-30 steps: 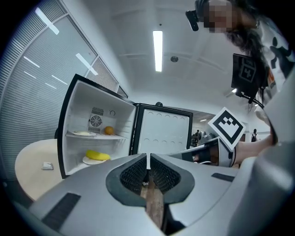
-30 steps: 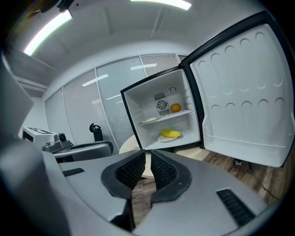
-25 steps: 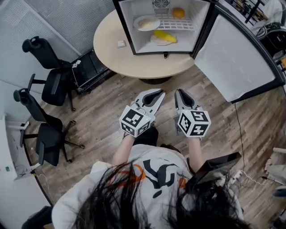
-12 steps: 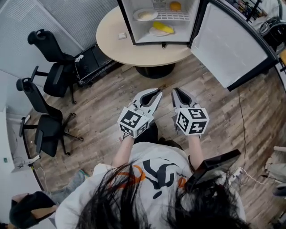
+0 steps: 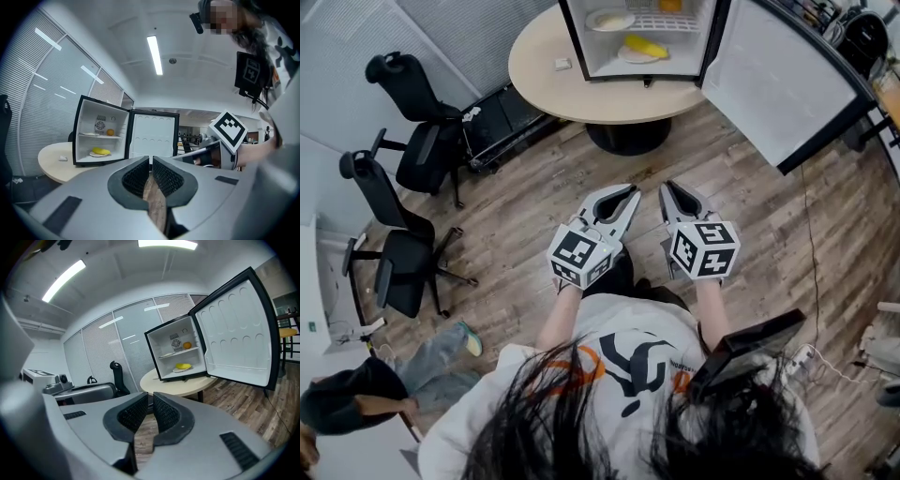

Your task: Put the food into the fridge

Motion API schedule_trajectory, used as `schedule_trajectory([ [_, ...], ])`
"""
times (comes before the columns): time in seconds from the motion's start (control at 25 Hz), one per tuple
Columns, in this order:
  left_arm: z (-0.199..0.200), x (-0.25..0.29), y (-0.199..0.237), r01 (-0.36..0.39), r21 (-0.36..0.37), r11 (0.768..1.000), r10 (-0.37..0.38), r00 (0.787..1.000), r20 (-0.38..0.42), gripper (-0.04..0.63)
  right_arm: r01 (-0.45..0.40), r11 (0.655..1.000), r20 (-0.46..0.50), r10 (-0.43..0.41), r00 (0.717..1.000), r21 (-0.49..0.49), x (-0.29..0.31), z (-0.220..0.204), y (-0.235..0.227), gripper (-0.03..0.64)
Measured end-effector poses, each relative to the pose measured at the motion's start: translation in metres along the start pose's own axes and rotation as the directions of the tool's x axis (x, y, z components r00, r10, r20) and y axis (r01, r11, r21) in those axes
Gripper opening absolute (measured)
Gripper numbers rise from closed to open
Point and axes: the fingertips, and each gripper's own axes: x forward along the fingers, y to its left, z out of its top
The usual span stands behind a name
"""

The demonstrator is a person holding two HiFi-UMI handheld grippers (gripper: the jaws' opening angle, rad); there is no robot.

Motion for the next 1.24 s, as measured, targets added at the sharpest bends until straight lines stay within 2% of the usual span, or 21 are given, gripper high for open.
schedule_trajectory([
  [0.64, -0.001, -0.015, -0.017, 0.020, 0.014, 1.000, -0.020, 1.000, 0.011, 0.015, 0.016, 1.000, 0.006, -0.016, 1.000, -0.015, -0.021, -0.007, 0.009, 0.040],
  [0.88, 0.009, -0.020, -0.017, 0.020, 0.023, 1.000, -0.021, 0.999, 0.036, 0.015, 0.025, 0.999, 0.011, -0.024, 1.000, -0.028, -0.022, -0.005, 0.011, 0.040],
  [1.24, 0.010, -0.008, -0.015, 0.020, 0.030, 0.999, -0.022, 0.999, 0.041, 0.015, 0.031, 0.999, 0.017, -0.030, 0.999, -0.038, -0.021, 0.002, 0.000, 0.040],
])
